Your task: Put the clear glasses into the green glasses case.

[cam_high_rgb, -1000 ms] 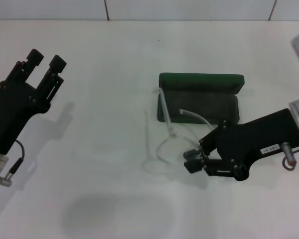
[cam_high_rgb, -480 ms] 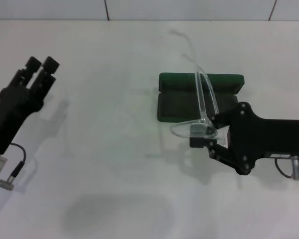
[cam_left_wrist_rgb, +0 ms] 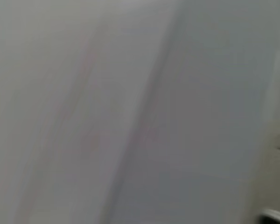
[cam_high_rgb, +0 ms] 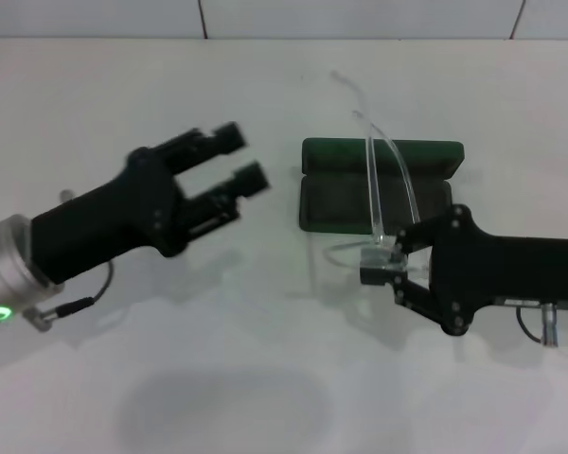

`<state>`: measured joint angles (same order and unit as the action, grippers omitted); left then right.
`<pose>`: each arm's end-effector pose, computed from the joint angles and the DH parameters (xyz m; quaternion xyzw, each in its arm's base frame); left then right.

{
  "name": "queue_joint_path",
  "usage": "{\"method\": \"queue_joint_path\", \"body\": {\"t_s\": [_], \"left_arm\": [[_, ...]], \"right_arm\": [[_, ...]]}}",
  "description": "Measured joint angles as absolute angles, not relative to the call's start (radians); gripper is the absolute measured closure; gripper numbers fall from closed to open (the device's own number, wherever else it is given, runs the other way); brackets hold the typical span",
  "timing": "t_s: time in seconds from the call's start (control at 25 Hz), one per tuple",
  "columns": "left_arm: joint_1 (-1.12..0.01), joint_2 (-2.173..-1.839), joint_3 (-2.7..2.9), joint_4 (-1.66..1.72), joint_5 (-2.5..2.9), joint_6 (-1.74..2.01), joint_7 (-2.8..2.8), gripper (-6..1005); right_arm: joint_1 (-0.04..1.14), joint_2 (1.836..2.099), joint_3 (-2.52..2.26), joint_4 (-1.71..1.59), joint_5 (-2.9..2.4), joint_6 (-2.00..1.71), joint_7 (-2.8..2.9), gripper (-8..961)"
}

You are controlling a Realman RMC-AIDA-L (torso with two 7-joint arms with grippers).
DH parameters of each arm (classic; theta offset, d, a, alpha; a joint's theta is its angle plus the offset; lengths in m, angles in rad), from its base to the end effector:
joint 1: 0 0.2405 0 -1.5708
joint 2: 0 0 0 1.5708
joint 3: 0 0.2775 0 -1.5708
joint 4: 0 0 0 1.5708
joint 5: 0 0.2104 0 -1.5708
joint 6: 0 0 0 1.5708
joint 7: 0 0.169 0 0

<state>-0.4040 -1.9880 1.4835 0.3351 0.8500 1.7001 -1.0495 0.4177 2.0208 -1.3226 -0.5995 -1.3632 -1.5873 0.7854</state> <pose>-0.2416 0.2956 -0.0308 -0.8467 -0.1764 -0.4902 0.1079 0.2300 0.3012 -0.0583 -0.9358 -0.0720 0.3278 0.1077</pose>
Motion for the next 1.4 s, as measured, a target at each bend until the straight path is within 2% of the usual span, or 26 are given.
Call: {"method": "queue_joint_path", "body": {"t_s": [0.24,0.56,0.8,1.4], "left_arm": [[-0.529,-1.987,1.482,0.371,0.979,1.743,-1.116,383],[-0.631,-2.015,1.481,0.362,1.051,1.69,-1.146,383],[-0.664,-2.029,1.478,0.367,1.131,1.637,-1.219,383],[-0.691,-2.021,1.483,0.371,1.244,1.591,-1.453,384]], "right_arm": [[0.424,2.02,-1.324,-0.599,-1.401,-1.582,0.759,830],[0.426,2.023,-1.351,-0.596,-1.419,-1.587,0.705,831],[0.426,2.023,-1.361,-0.596,-1.417,-1.59,0.651,831],[0.414,2.023,-1.351,-0.595,-1.409,-1.63,0.537,831]]}}
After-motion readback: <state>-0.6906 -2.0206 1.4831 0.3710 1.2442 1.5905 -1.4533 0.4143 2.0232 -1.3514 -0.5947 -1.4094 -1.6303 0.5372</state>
